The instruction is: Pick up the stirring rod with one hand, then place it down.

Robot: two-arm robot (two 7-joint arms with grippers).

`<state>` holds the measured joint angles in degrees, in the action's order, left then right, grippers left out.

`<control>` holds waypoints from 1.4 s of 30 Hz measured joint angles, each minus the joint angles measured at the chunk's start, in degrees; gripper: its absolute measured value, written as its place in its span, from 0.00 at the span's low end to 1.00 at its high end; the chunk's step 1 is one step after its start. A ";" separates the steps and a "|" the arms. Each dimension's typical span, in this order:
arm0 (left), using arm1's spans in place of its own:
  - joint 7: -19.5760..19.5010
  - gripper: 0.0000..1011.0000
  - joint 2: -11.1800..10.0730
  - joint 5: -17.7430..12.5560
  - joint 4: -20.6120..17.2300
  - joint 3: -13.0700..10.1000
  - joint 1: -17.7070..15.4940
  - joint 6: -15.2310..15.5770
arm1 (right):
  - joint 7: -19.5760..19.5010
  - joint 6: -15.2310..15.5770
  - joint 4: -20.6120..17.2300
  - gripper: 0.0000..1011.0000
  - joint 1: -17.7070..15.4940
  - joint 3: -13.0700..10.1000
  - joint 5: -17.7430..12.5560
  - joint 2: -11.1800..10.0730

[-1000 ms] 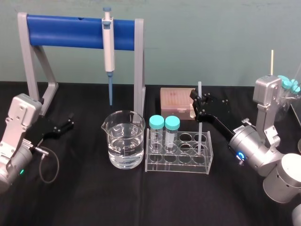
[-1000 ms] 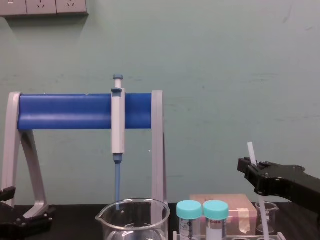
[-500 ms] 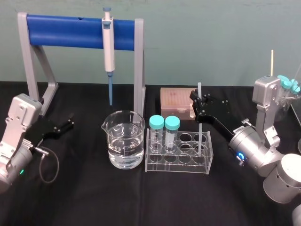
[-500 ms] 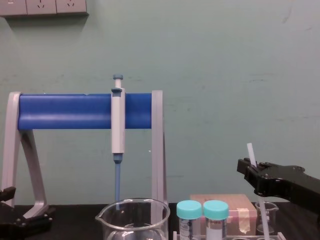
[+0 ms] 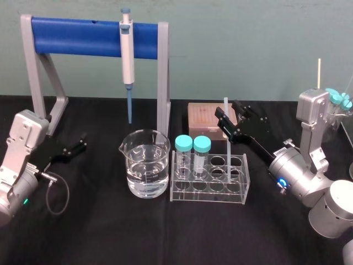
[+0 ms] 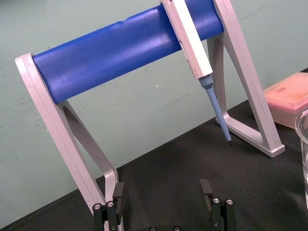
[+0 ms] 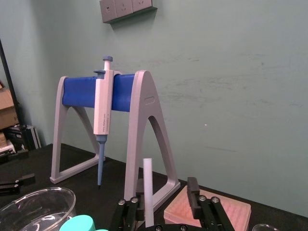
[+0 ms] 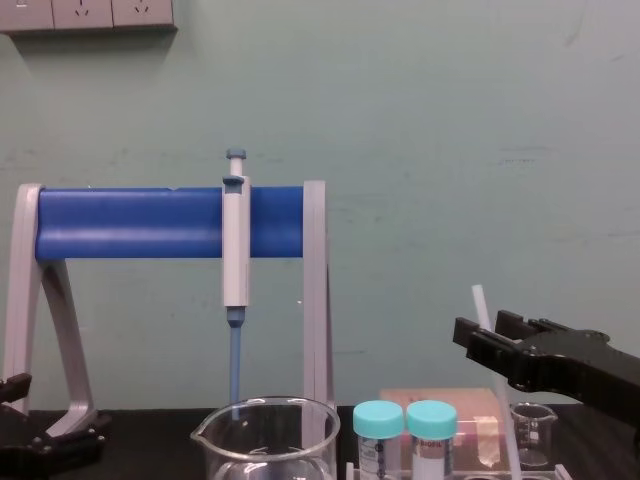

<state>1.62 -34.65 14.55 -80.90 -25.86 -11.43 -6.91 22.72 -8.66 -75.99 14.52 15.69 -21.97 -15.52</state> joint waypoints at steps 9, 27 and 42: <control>0.00 0.99 0.00 0.00 0.00 0.00 0.00 0.00 | 0.01 -0.05 0.00 0.80 0.00 0.00 -0.04 0.00; 0.00 0.99 0.00 0.00 0.00 0.00 0.00 0.00 | 0.05 -0.55 -0.02 0.99 0.01 -0.22 -0.04 0.11; 0.00 0.99 0.00 0.00 0.00 0.00 0.00 0.00 | -15.30 1.60 -0.74 0.99 -1.83 -5.70 8.19 2.66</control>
<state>1.62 -34.65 14.55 -80.90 -25.86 -11.43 -6.91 7.42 -7.06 -76.73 12.69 9.99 -13.77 -12.85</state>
